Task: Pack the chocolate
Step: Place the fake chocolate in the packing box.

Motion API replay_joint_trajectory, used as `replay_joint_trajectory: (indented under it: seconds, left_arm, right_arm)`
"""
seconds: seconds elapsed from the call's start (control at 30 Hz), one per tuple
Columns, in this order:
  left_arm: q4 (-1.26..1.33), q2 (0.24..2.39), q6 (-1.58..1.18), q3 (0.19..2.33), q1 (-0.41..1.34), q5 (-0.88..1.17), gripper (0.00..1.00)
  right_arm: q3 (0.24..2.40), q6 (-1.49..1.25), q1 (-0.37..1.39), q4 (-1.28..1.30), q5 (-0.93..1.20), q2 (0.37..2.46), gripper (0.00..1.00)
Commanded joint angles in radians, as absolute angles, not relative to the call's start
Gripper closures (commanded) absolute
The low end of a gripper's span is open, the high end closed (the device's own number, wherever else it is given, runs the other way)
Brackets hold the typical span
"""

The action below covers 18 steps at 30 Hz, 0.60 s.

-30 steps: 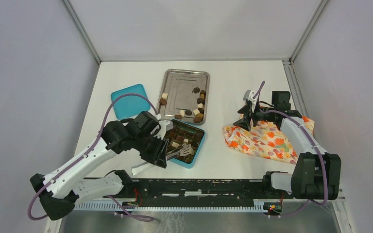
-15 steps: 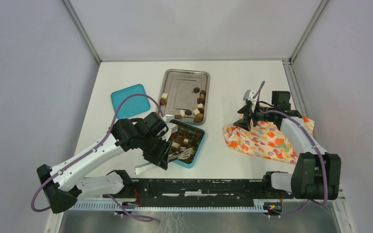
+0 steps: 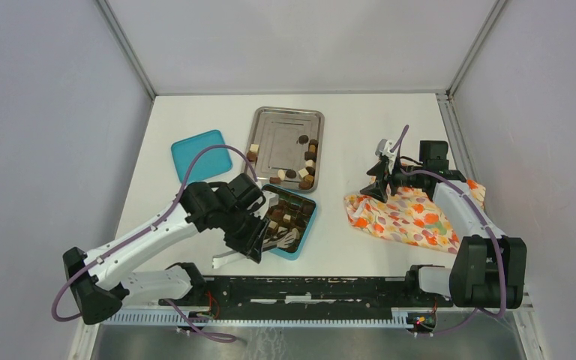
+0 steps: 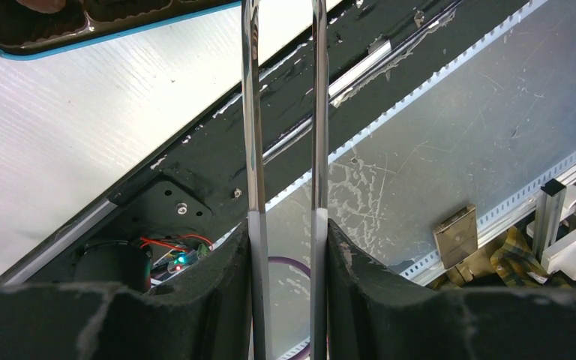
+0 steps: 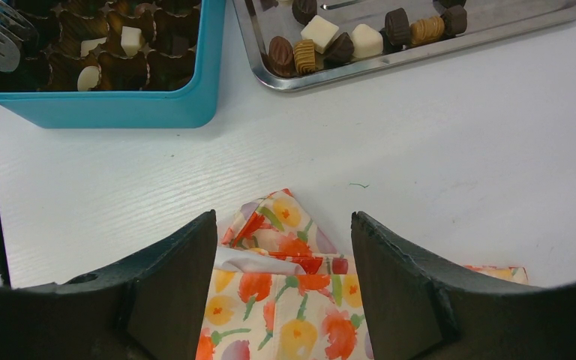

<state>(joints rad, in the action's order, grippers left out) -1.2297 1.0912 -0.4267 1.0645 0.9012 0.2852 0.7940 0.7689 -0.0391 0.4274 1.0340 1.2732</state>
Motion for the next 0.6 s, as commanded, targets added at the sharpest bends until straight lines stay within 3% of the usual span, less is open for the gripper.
replay_joint_trajectory:
  seconds: [0.0, 0.2, 0.57]
  left_arm:
    - [-1.2, 1.098, -0.448, 1.075, 0.911, 0.272, 0.72]
    - [-1.199, 1.107, -0.446, 1.071, 0.915, 0.259, 0.64]
    - [-1.2, 1.106, -0.442, 1.06, 0.919, 0.267, 0.6]
  right_arm:
    - [0.818, 0.784, -0.034, 0.419, 1.032, 1.274, 0.28]
    - [0.818, 0.784, -0.034, 0.418, 1.032, 1.273, 0.28]
    - [0.818, 0.785, -0.034, 0.419, 1.03, 1.273, 0.28]
